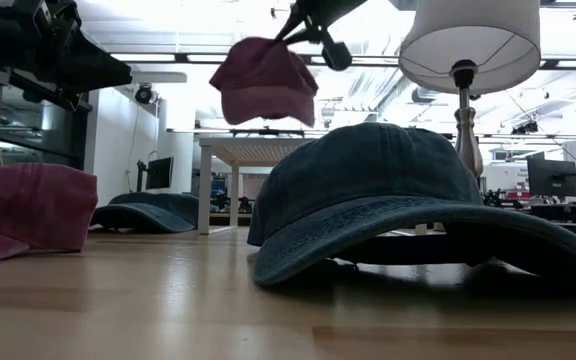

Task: Pick & Place hat
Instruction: Put the right red cap on the shelf

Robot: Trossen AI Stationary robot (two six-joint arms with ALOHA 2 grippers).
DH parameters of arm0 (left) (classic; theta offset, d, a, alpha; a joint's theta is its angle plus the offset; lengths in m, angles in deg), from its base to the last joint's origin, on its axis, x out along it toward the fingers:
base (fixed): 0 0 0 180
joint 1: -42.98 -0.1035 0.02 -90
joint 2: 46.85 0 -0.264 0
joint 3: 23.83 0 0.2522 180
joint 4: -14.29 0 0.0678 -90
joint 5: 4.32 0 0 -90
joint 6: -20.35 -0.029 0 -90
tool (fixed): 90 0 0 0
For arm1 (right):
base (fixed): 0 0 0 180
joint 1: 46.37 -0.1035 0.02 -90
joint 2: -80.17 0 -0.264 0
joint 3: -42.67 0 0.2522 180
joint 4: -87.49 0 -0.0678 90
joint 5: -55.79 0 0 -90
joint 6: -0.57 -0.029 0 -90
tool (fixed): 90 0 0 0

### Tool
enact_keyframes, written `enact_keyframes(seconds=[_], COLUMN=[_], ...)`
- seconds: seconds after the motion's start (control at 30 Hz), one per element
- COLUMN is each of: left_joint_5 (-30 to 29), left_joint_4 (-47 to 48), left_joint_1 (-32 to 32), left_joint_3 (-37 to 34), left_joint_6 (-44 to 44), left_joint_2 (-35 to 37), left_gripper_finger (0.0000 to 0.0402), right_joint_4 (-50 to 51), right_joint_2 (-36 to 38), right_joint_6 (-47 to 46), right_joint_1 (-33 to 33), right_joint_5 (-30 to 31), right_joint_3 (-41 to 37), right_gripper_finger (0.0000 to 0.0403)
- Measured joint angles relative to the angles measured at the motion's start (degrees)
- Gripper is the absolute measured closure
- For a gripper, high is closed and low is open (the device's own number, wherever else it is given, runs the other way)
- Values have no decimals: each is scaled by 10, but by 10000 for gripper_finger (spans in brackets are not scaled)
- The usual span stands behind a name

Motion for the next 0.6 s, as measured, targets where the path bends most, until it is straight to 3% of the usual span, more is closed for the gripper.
enact_keyframes(seconds=[0.3,0.6], left_joint_5=[0,0], left_joint_4=[0,0], left_joint_1=[0,0], left_joint_3=[0,0], left_joint_6=[0,0], left_joint_2=[0,0], left_gripper_finger=[312,312], right_joint_4=[-47,-156], right_joint_2=[-1,-1], right_joint_6=[-54,-117], right_joint_1=[36,42], right_joint_5=[-3,-18], right_joint_3=[-55,-136], right_gripper_finger=[403,403])
